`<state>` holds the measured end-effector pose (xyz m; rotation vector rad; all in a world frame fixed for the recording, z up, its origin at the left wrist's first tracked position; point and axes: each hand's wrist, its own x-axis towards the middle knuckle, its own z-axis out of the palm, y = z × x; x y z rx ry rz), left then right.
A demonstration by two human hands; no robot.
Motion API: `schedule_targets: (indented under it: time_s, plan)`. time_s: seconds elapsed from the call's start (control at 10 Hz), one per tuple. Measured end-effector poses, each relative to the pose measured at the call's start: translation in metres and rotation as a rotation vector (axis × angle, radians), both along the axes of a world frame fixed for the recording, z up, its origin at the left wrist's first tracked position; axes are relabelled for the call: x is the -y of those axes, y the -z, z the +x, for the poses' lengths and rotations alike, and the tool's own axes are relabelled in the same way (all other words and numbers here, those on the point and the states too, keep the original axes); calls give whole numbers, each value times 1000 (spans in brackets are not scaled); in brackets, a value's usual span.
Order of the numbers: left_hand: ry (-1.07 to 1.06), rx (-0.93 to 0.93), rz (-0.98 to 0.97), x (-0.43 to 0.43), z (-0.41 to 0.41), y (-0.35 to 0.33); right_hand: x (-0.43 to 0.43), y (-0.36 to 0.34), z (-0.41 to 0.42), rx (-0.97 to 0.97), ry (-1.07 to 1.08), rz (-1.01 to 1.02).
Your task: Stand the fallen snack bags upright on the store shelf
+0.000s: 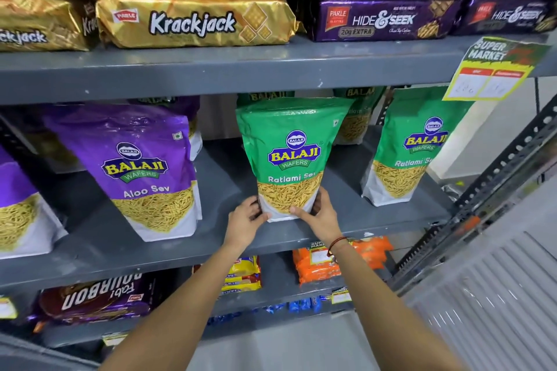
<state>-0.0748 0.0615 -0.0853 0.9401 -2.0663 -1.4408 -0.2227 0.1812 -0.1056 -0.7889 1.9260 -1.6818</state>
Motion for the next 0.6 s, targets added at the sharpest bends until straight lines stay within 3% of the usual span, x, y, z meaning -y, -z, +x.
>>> schedule_targets:
  time_s: [0.4,0.6]
  plan:
    - [7,75,15,-6,4,-9,-3,1,5,0,56,20]
    - [-74,50,-40,-9,19,-13,-6,-8,33,-177,304,-27]
